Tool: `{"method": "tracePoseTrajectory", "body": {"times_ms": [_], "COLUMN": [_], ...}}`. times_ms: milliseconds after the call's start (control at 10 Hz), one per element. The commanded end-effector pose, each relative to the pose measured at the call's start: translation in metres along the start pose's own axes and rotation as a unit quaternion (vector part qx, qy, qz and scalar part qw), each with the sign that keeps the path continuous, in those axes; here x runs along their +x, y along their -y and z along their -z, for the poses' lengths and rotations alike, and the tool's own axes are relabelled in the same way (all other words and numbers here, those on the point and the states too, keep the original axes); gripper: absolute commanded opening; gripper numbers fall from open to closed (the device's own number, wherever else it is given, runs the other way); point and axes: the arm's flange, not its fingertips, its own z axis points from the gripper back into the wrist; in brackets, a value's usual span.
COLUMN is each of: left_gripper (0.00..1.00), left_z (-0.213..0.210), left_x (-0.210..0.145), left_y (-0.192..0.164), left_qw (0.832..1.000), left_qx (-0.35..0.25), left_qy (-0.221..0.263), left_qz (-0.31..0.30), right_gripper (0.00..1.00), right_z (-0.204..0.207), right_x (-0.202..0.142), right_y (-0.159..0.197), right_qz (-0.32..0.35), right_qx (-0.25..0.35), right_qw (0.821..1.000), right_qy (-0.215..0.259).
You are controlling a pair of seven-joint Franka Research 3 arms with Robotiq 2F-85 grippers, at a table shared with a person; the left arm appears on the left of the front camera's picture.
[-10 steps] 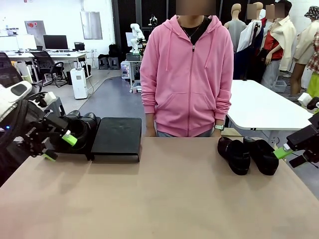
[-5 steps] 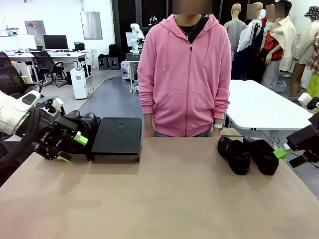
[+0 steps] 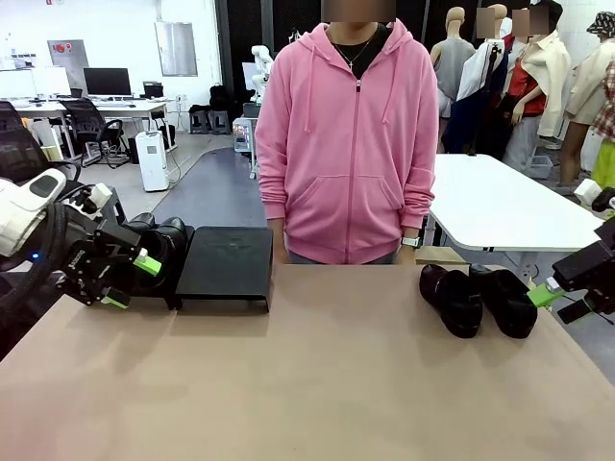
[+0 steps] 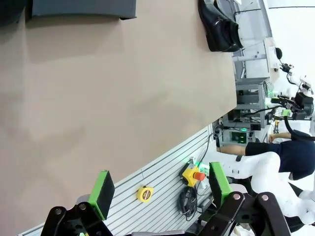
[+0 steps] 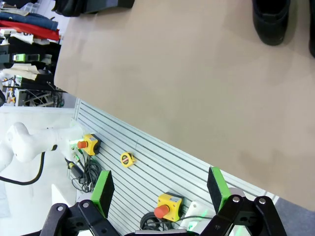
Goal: Organize the shoes by placing them on the stand.
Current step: Pick up one Shoe and place it in the middle of the table.
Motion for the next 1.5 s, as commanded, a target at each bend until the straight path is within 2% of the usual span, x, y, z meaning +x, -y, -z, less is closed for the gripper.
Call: {"method": "tracePoseTrajectory", "body": {"times_ms": [0, 500, 600, 700, 800, 1000, 1100, 1200, 1300, 1400], "left_gripper": [1.0, 1.0, 1.0, 1.0, 1.0, 1.0, 1.0, 1.0, 1.0, 1.0], "left_z": [0.001, 0.001, 0.001, 0.001, 0.001, 0.001, 0.001, 0.001, 0.001, 0.001], "left_x": [-0.003, -0.003, -0.003, -0.003, -0.003, -0.003, -0.003, -0.003, -0.003, -0.003], "left_y": [0.002, 0.002, 0.002, 0.002, 0.002, 0.002, 0.002, 0.002, 0.002, 0.002], "left_qw": [1.0, 1.0, 1.0, 1.0, 1.0, 1.0, 1.0, 1.0, 1.0, 1.0], "left_qx": [-0.011, -0.011, -0.011, -0.011, -0.011, -0.011, -0.011, -0.011, -0.011, -0.011], "left_qy": [0.004, 0.004, 0.004, 0.004, 0.004, 0.004, 0.004, 0.004, 0.004, 0.004], "left_qz": [-0.008, -0.008, -0.008, -0.008, -0.008, -0.008, -0.008, -0.008, -0.008, -0.008], "right_gripper": [1.0, 1.0, 1.0, 1.0, 1.0, 1.0, 1.0, 1.0, 1.0, 1.0], "right_z": [-0.001, 0.0, 0.012, 0.028, 0.05, 0.076, 0.084, 0.07, 0.095, 0.095], "right_x": [0.002, 0.0, 0.033, 0.081, 0.126, 0.172, 0.178, 0.167, 0.169, 0.169], "right_y": [0.001, 0.0, -0.013, -0.009, -0.004, 0.013, 0.015, 0.007, 0.021, 0.021], "right_qz": [-0.011, 0.0, -0.027, -0.023, 0.028, 0.082, 0.107, 0.105, 0.051, 0.051], "right_qx": [0.014, 0.0, -0.106, -0.218, -0.301, -0.343, -0.336, -0.303, -0.332, -0.332], "right_qw": [1.0, 1.0, 0.994, 0.975, 0.952, 0.933, 0.933, 0.945, 0.941, 0.941], "right_qy": [0.008, 0.0, -0.021, -0.036, -0.053, -0.072, -0.072, -0.062, -0.045, -0.045]}}
